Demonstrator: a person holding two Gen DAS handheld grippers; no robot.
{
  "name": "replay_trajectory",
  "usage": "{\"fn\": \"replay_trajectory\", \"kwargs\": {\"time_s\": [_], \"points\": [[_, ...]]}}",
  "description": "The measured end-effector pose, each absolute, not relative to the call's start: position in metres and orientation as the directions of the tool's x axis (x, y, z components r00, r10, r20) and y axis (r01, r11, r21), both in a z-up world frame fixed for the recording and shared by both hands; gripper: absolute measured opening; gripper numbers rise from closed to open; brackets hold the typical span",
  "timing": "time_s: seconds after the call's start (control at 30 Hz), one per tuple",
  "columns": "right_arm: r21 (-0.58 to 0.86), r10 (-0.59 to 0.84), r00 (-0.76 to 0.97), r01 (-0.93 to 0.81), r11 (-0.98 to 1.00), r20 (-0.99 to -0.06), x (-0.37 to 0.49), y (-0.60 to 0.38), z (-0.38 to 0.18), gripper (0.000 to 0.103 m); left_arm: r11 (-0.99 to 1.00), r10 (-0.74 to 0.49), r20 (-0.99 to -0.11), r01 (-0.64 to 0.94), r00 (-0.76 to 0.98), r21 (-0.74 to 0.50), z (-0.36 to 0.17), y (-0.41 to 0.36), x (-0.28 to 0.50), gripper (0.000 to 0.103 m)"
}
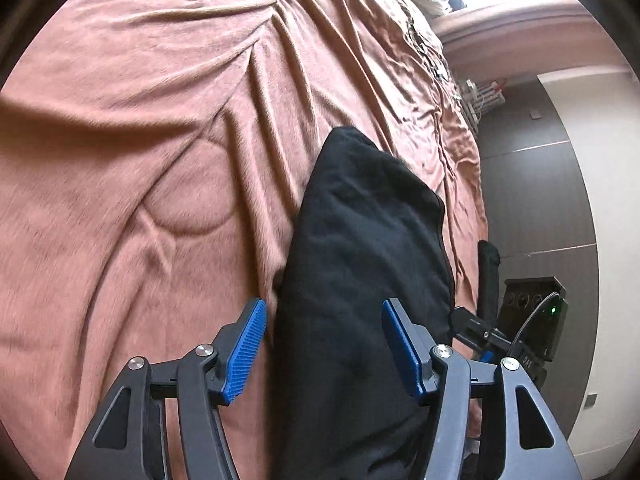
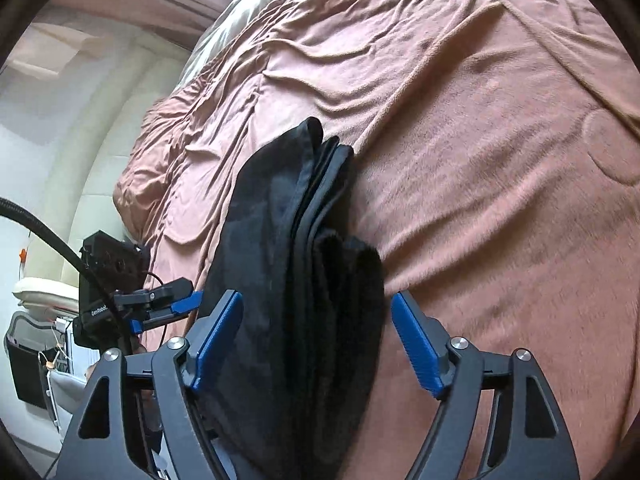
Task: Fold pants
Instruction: 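Close the right tool on the waistband end while the left tool holds the other end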
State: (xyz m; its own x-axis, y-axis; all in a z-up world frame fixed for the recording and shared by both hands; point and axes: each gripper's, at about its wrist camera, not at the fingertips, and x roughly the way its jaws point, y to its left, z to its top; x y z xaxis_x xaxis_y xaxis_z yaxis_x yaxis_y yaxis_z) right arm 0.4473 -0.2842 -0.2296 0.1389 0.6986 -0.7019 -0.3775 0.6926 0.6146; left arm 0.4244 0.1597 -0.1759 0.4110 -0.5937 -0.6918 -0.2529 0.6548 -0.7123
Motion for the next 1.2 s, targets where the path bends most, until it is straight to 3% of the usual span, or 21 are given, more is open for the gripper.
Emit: {"fn": "replay_trajectory", "kwargs": {"time_s": [0.23, 0.57, 0.6, 0.67, 0.7, 0.73, 0.83, 1.2], "points": [[0.625, 0.701, 0.121, -0.365, 0.690, -0.703, 0.457, -0.281, -0.240, 0.076, 0.658, -0.600, -0.699, -0.256, 0.390, -0.708, -0.188, 0.162, 0.441, 0.053], [0.649, 0.723, 0.078, -0.383, 0.657, -0.686, 0.465, -0.264, -0.250, 0.076, 0.660, -0.608, -0.688, -0.230, 0.397, -0.716, -0.191, 0.159, 0.460, 0.052], [0.643, 0.719, 0.081, -0.387, 0.661, -0.691, 0.465, -0.262, -0.249, 0.075, 0.661, -0.609, -0.686, -0.224, 0.397, -0.716, -0.190, 0.158, 0.459, 0.048], [0.617, 0.700, 0.095, -0.400, 0.677, -0.707, 0.464, -0.261, -0.246, 0.066, 0.649, -0.628, -0.673, -0.214, 0.391, -0.730, -0.190, 0.155, 0.459, 0.030], [0.609, 0.695, 0.100, -0.404, 0.683, -0.712, 0.463, -0.260, -0.243, 0.055, 0.645, -0.633, -0.670, -0.214, 0.389, -0.733, -0.190, 0.155, 0.459, 0.025], [0.609, 0.695, 0.100, -0.405, 0.682, -0.712, 0.462, -0.260, -0.241, 0.042, 0.651, -0.627, -0.674, -0.212, 0.392, -0.729, -0.188, 0.155, 0.458, 0.023], [0.609, 0.705, 0.113, -0.422, 0.671, -0.700, 0.455, -0.263, -0.231, 0.028, 0.664, -0.622, -0.671, -0.181, 0.404, -0.725, -0.178, 0.152, 0.457, 0.013], [0.541, 0.705, 0.217, -0.505, 0.673, -0.675, 0.416, -0.273, -0.192, 0.023, 0.689, -0.614, -0.628, -0.063, 0.478, -0.722, -0.123, 0.140, 0.437, 0.008]]}}
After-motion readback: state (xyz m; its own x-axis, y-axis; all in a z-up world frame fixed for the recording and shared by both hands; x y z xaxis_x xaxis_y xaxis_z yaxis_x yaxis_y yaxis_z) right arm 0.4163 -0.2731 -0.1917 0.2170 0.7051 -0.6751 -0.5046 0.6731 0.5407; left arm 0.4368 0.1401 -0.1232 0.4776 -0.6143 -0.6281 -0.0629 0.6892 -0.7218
